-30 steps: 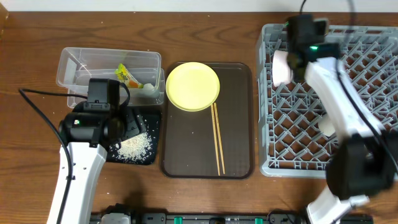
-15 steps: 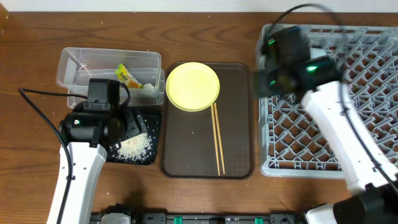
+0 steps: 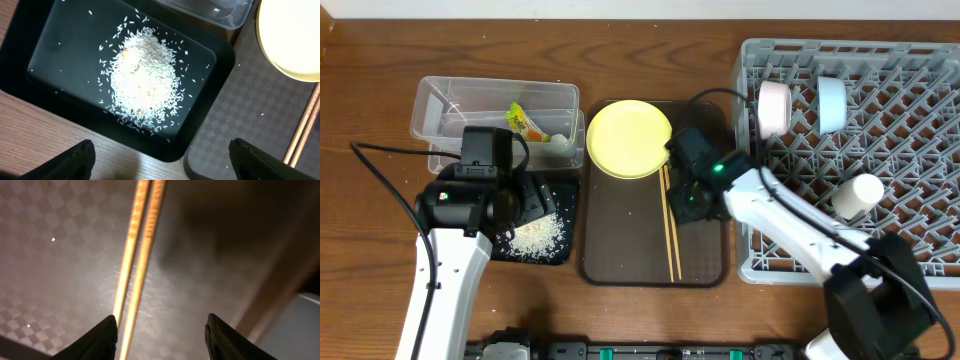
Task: Sort waste into correct bins and load items into the dishwasher rack
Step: 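Move the right gripper back to the chopsticks on the brown tray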
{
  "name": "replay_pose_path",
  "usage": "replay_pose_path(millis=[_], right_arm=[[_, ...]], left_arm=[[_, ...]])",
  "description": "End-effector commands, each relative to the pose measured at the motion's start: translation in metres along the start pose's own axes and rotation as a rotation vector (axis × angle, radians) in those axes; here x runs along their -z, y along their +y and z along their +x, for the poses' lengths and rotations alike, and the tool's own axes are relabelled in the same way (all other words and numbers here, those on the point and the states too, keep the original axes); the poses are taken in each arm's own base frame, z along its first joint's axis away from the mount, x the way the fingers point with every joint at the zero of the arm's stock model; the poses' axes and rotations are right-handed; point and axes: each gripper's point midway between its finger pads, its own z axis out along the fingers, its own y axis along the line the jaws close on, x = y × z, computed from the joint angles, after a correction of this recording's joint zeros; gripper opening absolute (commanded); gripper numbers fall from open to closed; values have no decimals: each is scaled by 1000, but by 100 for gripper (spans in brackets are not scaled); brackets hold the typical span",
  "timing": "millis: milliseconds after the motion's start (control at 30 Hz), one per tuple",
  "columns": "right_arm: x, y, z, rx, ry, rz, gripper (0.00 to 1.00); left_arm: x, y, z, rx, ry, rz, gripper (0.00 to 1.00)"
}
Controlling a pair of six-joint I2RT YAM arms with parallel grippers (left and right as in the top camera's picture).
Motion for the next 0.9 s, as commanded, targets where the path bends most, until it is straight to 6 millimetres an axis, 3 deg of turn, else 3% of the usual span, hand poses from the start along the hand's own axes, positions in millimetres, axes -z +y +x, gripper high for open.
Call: replay_pose_path(millis=[0,100,267,533,667,867], right_arm=[[-24,10,16,-2,51,13,56],[-42,14,26,-15,97,31,54],[-63,-1,35,-98,139,125,49],[-67,-4,34,-103,134,144,50],[-54,-4,26,-106,122,144,54],[-11,-10,-10,-93,-14,203,57]], left_arm=[[-1,4,0,17,2,-15,88],[-1,4,0,17,2,-15,88],[-1,4,0,17,2,-15,88],[-1,4,0,17,1,-15,88],[-1,4,0,17,2,-15,88],[-1,4,0,17,2,-15,88]])
